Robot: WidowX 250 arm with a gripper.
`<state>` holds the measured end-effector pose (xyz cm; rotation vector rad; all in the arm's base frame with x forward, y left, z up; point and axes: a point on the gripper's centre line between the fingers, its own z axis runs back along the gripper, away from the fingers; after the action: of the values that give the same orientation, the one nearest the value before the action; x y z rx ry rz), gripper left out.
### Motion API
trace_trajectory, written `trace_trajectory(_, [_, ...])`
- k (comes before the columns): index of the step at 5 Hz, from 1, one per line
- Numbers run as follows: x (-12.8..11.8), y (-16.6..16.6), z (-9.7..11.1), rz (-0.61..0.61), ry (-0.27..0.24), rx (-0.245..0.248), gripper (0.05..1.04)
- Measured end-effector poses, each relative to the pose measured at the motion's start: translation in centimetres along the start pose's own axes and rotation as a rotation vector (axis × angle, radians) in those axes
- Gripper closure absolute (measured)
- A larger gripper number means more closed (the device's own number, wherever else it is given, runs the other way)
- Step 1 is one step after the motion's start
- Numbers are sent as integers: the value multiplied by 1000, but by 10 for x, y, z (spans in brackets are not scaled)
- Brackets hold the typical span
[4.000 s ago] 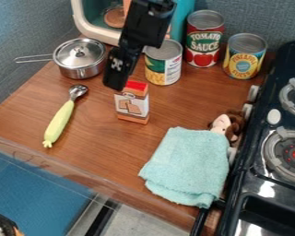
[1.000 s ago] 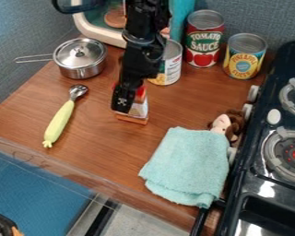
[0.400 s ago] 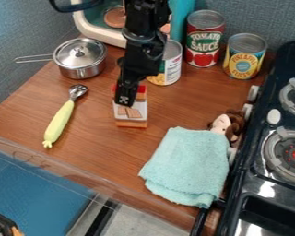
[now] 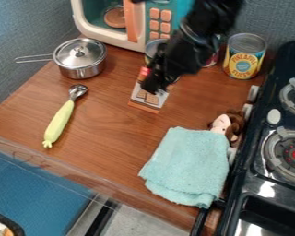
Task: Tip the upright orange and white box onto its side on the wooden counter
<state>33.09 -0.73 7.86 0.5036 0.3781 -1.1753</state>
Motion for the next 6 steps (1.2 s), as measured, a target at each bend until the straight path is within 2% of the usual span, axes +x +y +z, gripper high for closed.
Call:
trace_trajectory(1, [16, 1, -4, -20, 233, 13, 726])
trace_trajectory(2, [19, 1, -12, -17, 391, 7, 726])
trace_trajectory(3, [16, 1, -17, -6, 471, 10, 726])
trace_trajectory(4, [10, 1, -22, 4, 483, -11, 726])
trace_trajectory(5, [5, -2, -32, -1, 474, -52, 726])
trace_trajectory(6, [3, -4, -36, -14, 576, -34, 726])
